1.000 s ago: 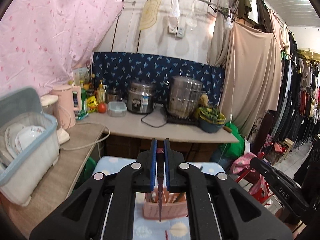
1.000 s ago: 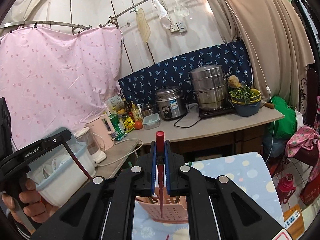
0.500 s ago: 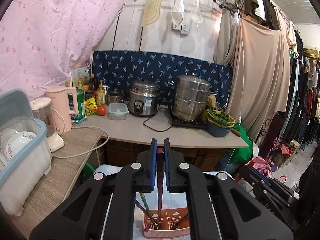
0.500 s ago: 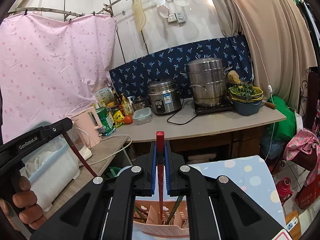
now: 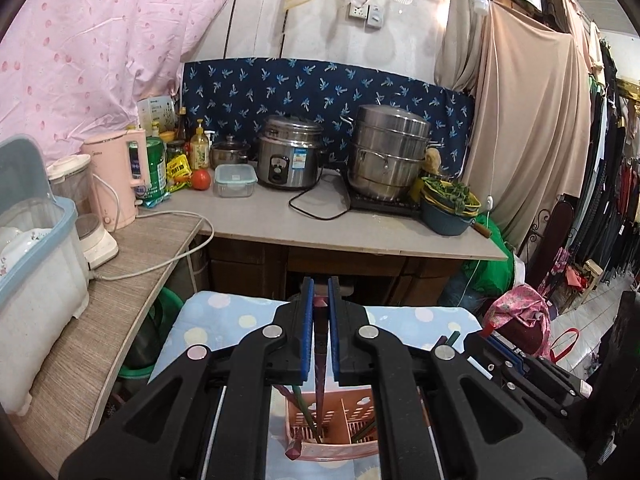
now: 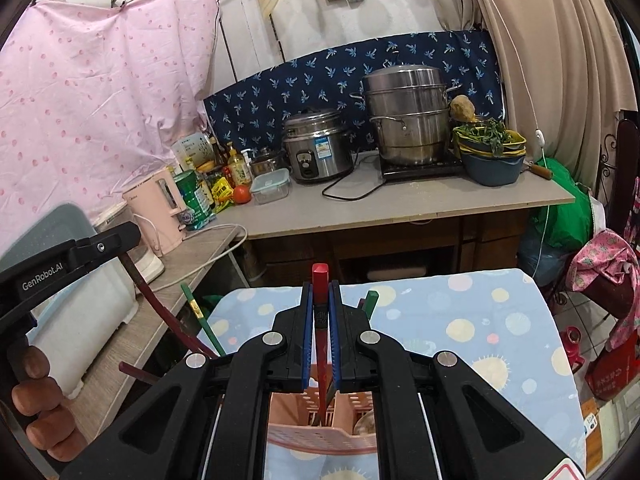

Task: Organize utensils
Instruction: 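Lift both red chopsticks into the pink basket and open both tools, then move both open tools back down over the red chopstick and gold spoon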

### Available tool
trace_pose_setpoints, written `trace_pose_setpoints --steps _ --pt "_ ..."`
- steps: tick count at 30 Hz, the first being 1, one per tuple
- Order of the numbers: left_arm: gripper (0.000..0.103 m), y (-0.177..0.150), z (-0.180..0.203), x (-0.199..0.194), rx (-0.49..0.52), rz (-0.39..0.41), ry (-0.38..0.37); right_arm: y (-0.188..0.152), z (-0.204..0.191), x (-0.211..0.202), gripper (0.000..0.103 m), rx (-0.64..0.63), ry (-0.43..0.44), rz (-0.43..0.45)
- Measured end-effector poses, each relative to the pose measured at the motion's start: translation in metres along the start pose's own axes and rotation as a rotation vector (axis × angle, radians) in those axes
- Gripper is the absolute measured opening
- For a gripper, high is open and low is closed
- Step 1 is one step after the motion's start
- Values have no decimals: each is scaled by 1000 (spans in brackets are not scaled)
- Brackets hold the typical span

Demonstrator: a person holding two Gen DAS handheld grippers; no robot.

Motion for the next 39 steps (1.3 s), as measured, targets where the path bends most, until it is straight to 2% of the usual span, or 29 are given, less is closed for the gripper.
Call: trace_pose_setpoints --steps 3,5,7,10,11,14,21,23,27,32,39 --pt "7 -4 -2 3 -6 -5 8 -4 0 -1 11 -3 -2 -1" --pt "7 -5 -3 3 -13 -4 19 -5 0 -2 23 -6 -13 3" --pt "8 -6 -3 2 -13 -8 14 -5 1 -5 29 -4 -16 13" --pt "11 -9 -4 -1 -8 -9 19 -5 2 -11 34 0 -17 21" --pt "15 -9 -4 -2 -7 -9 19 -4 2 -13 36 2 -16 23" --pt "25 -12 -4 -7 -4 -2 27 -5 1 -22 37 3 -16 35" --pt "28 -26 -5 -25 20 -7 50 -15 -5 -46 39 5 -6 36" --pt "32 -33 -5 -31 25 -17 52 -21 -7 -55 41 2 -5 38" --pt "32 -50 -7 -42 31 -35 55 -36 -10 -72 44 -5 -3 35" --pt "32 -82 -14 -53 26 -75 60 -66 -12 -91 44 -27 -15 21" --pt "32 -136 -28 -66 13 -142 72 -128 -14 -111 44 -43 -16 -52"
Point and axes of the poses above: each gripper's, at about its wrist camera, not at the fingertips, and x roughly the way its jaws point, z to its right, y to its top, the point moved 9 cm from there along x, roughly the way its jaws point, and after that the axes turned 3 degrees about -x, right-handed, at the moved point
